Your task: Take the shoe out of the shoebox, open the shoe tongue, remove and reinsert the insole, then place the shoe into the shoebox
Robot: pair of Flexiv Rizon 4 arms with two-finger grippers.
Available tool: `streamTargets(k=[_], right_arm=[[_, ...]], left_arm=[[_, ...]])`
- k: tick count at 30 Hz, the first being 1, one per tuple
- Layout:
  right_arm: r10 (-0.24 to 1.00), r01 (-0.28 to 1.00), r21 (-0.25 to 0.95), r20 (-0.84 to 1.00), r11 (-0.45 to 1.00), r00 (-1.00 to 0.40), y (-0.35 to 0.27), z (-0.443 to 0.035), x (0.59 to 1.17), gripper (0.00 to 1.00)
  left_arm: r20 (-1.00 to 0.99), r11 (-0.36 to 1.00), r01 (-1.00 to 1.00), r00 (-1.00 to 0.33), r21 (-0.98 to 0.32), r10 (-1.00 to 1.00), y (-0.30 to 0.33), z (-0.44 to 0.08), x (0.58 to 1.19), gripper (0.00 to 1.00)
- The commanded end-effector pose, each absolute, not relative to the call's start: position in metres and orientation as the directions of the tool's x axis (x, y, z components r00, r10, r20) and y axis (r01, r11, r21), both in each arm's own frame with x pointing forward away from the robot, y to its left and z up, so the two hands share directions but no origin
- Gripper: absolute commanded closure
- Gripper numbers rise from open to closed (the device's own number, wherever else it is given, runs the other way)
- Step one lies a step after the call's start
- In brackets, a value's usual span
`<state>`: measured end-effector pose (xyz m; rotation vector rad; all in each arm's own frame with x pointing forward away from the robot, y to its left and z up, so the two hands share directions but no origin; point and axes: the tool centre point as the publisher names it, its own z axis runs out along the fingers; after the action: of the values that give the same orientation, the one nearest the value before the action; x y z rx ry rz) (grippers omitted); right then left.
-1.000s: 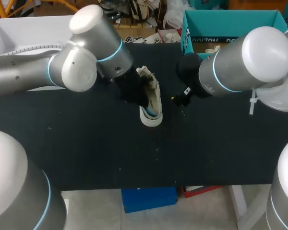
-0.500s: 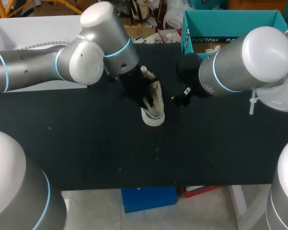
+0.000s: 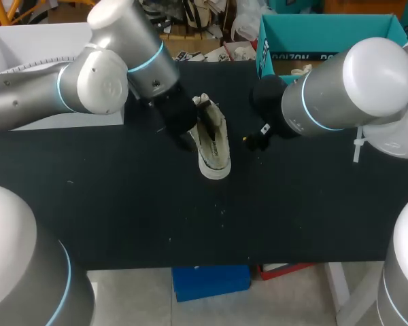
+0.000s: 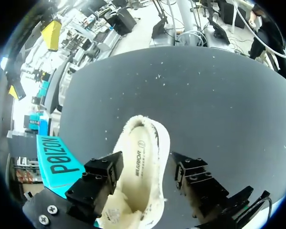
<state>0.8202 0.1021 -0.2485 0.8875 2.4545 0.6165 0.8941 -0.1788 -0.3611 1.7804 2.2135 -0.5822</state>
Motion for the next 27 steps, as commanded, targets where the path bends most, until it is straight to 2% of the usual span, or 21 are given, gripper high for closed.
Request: streamTargets(k=[1,14,27], right_arm=[[0.677,0.472,0.547,-0.261,0.691,-0.688,0.103,-0.25,0.82,0.0],[0.677,0.472,0.547,-0.261,0.691,-0.688,0.103,-0.25,0.82,0.0],[0.677,0.472,0.547,-0.261,0.691,-0.688,0.103,-0.25,0.82,0.0]], left_arm=[[-0.407,0.195,0.973,-0.229,-0.123,0.884,-0.19,-0.365,0.894,1.0],[-0.302,0.195,0.977,-0.213,-0.09,0.929,-0.204,-0.38,0.901,1.0],[-0.207,0.182,0.972,-0.211,-0.15,0.955,-0.212,-0.412,0.905,1.0]])
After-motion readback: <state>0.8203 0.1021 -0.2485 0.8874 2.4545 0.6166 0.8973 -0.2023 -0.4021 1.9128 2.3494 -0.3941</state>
